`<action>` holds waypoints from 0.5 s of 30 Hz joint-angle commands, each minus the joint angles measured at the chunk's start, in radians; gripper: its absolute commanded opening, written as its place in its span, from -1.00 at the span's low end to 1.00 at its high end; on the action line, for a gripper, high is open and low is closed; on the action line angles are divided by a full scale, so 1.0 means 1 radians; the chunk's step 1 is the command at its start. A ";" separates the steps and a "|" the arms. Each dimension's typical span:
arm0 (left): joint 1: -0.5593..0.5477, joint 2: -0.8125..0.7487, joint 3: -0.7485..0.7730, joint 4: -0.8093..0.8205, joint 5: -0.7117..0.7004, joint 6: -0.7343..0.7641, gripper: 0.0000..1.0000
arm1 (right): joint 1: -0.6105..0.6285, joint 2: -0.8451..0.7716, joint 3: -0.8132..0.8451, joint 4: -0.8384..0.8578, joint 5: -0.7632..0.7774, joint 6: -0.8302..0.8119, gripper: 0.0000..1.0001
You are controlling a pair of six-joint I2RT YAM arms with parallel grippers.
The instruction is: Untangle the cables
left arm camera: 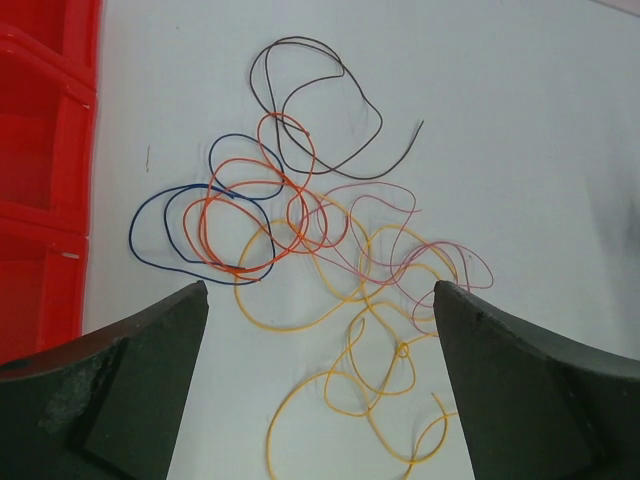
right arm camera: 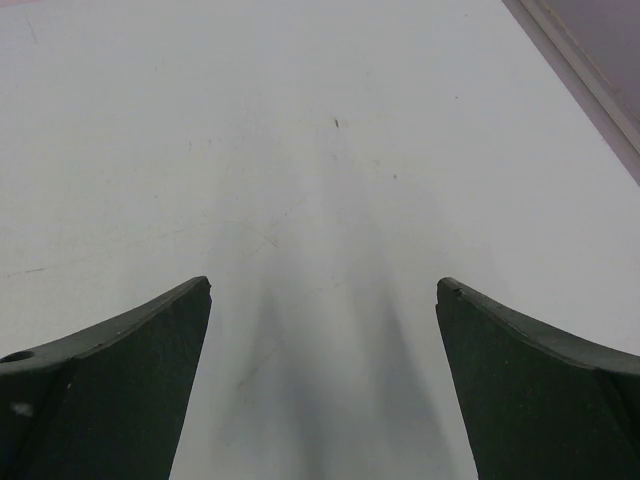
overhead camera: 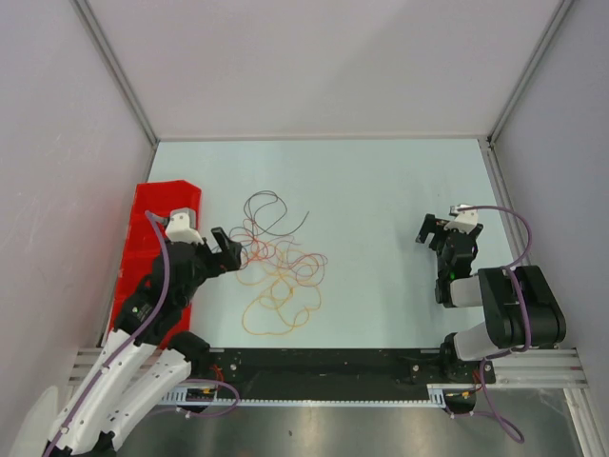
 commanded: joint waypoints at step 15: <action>-0.005 0.057 0.022 0.073 0.073 0.096 1.00 | -0.004 0.006 0.019 0.028 -0.001 -0.012 1.00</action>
